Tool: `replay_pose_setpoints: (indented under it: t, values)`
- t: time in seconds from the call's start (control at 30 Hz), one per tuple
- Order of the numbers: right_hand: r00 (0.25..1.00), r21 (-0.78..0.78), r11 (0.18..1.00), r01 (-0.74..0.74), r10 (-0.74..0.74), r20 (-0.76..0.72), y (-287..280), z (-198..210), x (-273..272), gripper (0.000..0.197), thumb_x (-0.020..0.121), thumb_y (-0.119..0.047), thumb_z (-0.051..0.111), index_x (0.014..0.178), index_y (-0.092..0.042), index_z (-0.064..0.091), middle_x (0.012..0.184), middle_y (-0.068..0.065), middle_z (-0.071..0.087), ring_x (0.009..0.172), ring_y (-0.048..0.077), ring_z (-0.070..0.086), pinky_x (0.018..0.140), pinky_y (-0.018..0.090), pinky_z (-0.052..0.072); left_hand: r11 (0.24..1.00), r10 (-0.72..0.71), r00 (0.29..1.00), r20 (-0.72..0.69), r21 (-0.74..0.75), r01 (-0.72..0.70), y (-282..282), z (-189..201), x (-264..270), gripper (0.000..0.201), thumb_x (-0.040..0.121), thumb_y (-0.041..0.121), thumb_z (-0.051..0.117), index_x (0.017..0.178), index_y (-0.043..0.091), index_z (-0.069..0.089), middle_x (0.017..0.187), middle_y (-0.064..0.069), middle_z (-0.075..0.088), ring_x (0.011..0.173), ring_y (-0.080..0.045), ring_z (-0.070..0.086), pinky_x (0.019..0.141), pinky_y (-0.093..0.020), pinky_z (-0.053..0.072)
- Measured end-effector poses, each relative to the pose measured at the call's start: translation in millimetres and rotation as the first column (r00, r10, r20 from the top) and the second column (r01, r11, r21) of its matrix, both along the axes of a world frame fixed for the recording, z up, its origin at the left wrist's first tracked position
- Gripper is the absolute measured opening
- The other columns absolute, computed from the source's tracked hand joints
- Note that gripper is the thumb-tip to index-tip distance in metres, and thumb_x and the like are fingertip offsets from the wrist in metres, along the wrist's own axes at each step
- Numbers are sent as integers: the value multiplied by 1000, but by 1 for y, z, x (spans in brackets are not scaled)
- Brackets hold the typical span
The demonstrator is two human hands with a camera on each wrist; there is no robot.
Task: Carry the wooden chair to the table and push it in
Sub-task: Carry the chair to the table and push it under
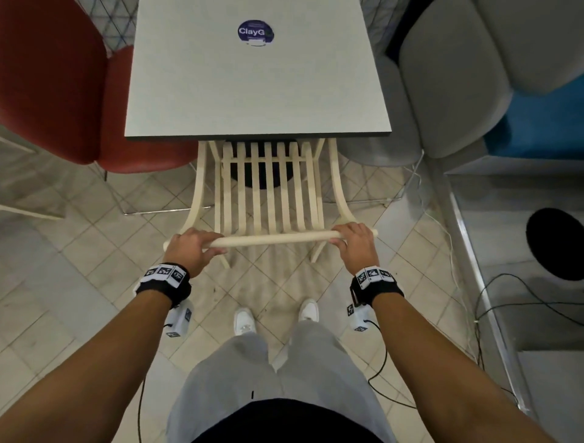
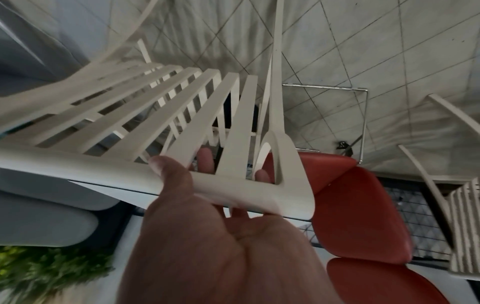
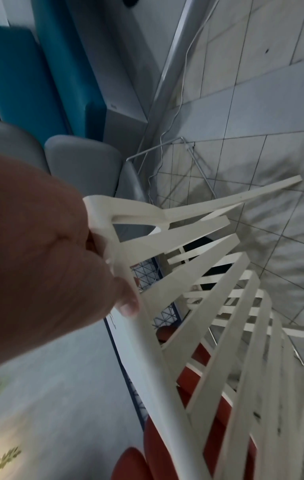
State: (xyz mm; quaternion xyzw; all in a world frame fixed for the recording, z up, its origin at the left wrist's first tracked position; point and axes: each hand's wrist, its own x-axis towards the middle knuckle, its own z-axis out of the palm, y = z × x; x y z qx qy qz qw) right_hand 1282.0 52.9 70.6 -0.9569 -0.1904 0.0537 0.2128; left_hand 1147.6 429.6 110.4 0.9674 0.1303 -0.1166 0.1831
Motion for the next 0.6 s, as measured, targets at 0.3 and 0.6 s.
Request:
replay_pose_setpoints:
  t: [0.3,0.6]
  values:
    - [998,-39,999,6,-9,-68,10,3,54,33,86,-34,73,112,-13,74,106,10,73,102,33,59,95,41,41,982,183,981,-64,-26,-185,0,-6,39,49,68,69,63,109,42,69,94,-4,64,86,-28,61,79,-40,52]
    - [998,-48,998,-26,24,-50,-2,8,37,30,86,-36,72,109,-16,74,100,6,72,97,29,58,93,43,45,981,185,981,-58,-54,-188,-11,0,21,45,70,59,69,109,38,72,85,2,52,83,-24,54,84,-42,51]
